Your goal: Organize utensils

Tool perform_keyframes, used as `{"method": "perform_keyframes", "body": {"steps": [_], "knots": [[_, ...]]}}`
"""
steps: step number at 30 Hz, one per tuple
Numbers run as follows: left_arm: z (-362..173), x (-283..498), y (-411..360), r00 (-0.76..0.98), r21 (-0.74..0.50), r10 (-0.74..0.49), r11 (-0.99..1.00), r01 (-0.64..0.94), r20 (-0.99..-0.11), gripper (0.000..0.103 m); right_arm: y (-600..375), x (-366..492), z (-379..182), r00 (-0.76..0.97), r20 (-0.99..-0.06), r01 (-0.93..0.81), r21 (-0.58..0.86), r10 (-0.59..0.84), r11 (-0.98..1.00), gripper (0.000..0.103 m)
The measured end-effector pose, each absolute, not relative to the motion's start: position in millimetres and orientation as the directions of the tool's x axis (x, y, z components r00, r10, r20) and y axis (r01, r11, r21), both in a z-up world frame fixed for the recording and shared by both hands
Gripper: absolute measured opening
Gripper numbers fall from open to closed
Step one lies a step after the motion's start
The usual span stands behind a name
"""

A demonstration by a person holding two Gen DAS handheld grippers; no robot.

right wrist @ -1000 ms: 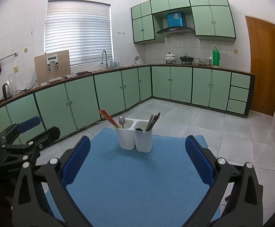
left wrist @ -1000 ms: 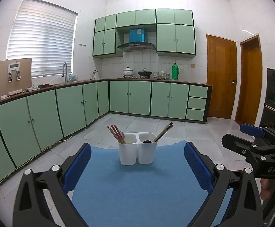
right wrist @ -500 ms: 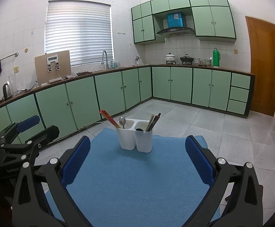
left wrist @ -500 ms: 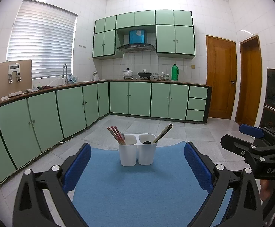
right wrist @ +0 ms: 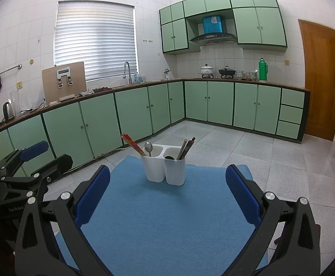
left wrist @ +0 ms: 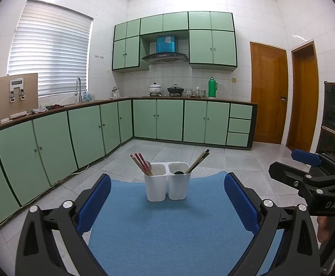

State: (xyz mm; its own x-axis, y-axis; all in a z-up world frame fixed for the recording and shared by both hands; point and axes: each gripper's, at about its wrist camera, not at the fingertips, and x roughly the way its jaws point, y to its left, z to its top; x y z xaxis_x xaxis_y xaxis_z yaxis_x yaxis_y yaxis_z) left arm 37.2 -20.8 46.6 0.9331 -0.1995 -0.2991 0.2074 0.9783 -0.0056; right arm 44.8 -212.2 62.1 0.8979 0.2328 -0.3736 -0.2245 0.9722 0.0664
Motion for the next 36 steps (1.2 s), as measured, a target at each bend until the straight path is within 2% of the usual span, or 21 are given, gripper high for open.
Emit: {"method": "perform_keyframes", "body": {"steps": [36], "knots": [[47.2, 37.1, -20.5, 0.932, -0.003, -0.202, 0.978, 0.211, -0.301, 0.097, -214.6, 45.4, 62.7, 0.896, -0.38, -0.221, 0.069, 0.23, 0.973, 0.098]]}}
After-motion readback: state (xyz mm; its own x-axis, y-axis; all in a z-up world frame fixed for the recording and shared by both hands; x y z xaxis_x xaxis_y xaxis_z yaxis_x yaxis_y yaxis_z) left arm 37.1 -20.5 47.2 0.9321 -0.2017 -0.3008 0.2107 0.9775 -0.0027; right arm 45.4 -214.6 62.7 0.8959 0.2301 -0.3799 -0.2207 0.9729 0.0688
